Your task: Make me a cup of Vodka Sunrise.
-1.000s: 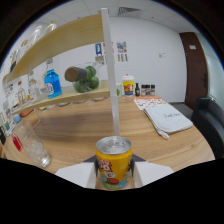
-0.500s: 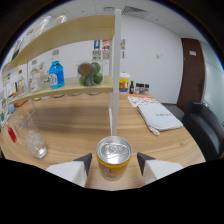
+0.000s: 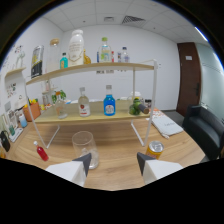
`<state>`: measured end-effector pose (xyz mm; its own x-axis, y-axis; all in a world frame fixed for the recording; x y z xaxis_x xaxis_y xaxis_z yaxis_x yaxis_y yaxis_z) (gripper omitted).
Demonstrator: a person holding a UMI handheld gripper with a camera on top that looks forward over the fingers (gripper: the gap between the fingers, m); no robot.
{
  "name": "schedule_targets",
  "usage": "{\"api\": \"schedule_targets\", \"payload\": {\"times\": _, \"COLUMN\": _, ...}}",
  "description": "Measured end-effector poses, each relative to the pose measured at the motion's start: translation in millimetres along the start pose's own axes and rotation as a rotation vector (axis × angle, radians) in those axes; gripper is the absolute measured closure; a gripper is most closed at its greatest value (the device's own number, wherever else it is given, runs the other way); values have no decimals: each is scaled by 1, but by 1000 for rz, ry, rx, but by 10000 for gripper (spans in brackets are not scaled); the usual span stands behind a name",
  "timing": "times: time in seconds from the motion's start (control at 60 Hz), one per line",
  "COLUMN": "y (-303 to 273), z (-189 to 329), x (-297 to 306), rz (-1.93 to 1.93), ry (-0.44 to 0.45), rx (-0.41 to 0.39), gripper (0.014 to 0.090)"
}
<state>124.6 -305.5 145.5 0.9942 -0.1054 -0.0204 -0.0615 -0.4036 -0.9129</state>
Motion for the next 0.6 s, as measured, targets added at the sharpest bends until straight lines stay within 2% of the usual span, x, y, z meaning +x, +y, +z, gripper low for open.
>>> {"api": "schedule_targets", "payload": {"times": 0.117, "y": 11, "z": -7, "x": -45, "rz": 9, "ry": -29, "rx": -19, "gripper": 194}}
{"api": "schedule_targets", "payload": {"times": 0.217, "y": 2, "z": -7, "x": -79, "rz": 16, "ry": -53, "rx": -2, "gripper": 193}}
{"api": "schedule_targets", "payload": {"times": 0.383, "y": -53, "z": 10, "x": -137, "rz": -9, "ry": -119, "rx": 88, "gripper": 195}}
{"api": "schedule_targets", "payload": {"times": 0.6, "y": -116, "z": 66, "x": -187, "rz": -9, "ry": -174, "rx": 161, "gripper": 206}}
